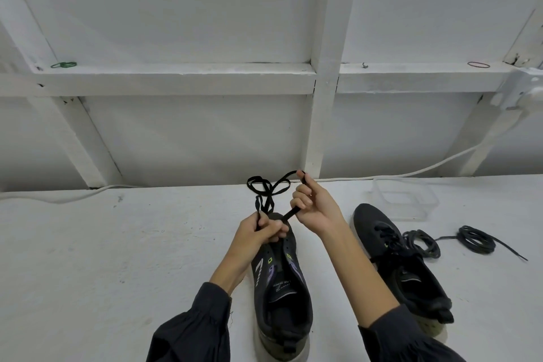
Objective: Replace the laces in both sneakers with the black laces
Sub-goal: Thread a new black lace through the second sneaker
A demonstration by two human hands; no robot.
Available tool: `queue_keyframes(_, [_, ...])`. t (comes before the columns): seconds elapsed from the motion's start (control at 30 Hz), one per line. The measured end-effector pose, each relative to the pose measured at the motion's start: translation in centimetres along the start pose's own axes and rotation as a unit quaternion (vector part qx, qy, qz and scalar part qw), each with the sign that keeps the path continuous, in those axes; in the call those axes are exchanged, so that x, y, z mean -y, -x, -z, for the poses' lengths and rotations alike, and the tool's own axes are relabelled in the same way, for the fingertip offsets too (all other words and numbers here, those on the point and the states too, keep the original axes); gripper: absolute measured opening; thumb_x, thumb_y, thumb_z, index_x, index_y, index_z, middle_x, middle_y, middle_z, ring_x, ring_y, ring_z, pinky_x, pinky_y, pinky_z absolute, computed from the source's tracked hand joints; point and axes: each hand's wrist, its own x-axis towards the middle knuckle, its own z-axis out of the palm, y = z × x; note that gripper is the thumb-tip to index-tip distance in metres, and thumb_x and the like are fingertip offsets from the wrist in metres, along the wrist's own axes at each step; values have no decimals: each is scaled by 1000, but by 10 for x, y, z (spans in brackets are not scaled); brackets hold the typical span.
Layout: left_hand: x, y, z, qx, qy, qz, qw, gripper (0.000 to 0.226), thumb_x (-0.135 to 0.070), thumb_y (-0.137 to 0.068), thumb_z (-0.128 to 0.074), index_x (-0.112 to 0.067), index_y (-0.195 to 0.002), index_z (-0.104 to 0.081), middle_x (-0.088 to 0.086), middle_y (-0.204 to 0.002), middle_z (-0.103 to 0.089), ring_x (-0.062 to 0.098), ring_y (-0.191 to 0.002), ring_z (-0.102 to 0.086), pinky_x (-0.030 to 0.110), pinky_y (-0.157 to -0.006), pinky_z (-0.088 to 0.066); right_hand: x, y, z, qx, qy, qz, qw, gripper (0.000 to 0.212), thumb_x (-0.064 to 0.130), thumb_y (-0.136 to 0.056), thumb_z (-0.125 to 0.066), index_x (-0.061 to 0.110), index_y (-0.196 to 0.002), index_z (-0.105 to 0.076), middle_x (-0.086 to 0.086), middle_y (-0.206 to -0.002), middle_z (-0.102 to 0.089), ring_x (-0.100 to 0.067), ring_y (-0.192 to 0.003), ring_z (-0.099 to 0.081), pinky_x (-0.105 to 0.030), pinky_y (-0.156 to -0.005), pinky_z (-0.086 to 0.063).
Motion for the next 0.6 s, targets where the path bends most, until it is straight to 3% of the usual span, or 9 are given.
queue_keyframes(0.1, [1, 0, 6, -4, -17, 2, 1000, 29, -5, -95, -57, -14, -78, -35, 14, -96, -75, 16, -82, -68, 27, -78, -54, 4, 0, 20, -58, 147, 41, 987, 21, 24, -102, -48, 8, -101, -62, 1, -59, -46, -11, -46, -43, -21, -44, -40])
queue_keyframes(0.17, [2, -1, 7, -10, -17, 5, 1000, 30, -4, -96, -55, -15, -75, -35, 18, -98, -74, 14, -85, -70, 27, -78, -53, 3, 2, 34, -115, 363, 69, 922, 27, 28, -100, -54, 3, -106, -63, -9, -84, -60, -19, -69, -58, -33, -63, -56])
queue_keyframes(0.23, [5, -4, 8, -25, -16, 8, 1000, 31, -4, -95, -55, -16, -75, -35, 22, -99, -72, 15, -90, -71, 28, -77, -50, 2, 5, 47, -155, 584, 107, 789, 37, 35, -98, -56, 0, -107, -64, -14, -100, -64, -22, -84, -58, -44, -81, -57])
queue_keyframes(0.3, [8, -5, 9, -41, -17, 11, 999, 33, -4, -95, -56, -16, -74, -34, 25, -100, -71, 10, -86, -71, 27, -74, -47, -1, 9, 53, -186, 753, 140, 615, 44, 44, -97, -53, 5, -112, -64, -7, -111, -63, -22, -94, -57, -38, -82, -50])
queue_keyframes(0.33, [10, -6, 9, -46, -17, 12, 999, 33, -4, -94, -57, -16, -74, -33, 25, -99, -71, 6, -80, -70, 26, -72, -46, -4, 13, 54, -199, 788, 163, 560, 45, 48, -96, -52, 9, -117, -61, -4, -116, -58, -22, -101, -56, -34, -79, -45])
queue_keyframes(0.37, [11, -6, 8, -49, -19, 13, 999, 34, -3, -94, -57, -17, -73, -33, 23, -98, -72, 3, -74, -69, 25, -71, -45, -6, 16, 54, -192, 797, 195, 538, 44, 50, -95, -54, 13, -120, -58, -1, -119, -55, -19, -106, -54, -33, -78, -42])
queue_keyframes(0.4, [12, -7, 8, -50, -22, 15, 998, 34, -3, -93, -57, -17, -73, -34, 20, -95, -74, 2, -71, -68, 24, -70, -44, -8, 19, 53, -157, 789, 224, 550, 42, 48, -93, -58, 17, -120, -56, 2, -118, -53, -15, -107, -53, -29, -78, -42])
queue_keyframes(0.5, [13, -9, 5, -54, -47, 7, 997, 34, -5, -92, -60, -17, -72, -35, 7, -76, -70, 10, -70, -62, 23, -66, -44, -14, 27, 42, 33, 719, 216, 660, 35, 30, -88, -70, 22, -121, -62, 9, -116, -64, 3, -102, -56, -9, -79, -39])
queue_keyframes(0.6, [13, -10, 6, -57, -60, 2, 997, 34, -6, -91, -62, -17, -72, -36, 4, -69, -64, 12, -69, -59, 21, -64, -45, -17, 31, 39, 93, 696, 206, 682, 16, 14, -86, -71, 16, -102, -75, 7, -91, -75, 3, -83, -66, -8, -72, -43])
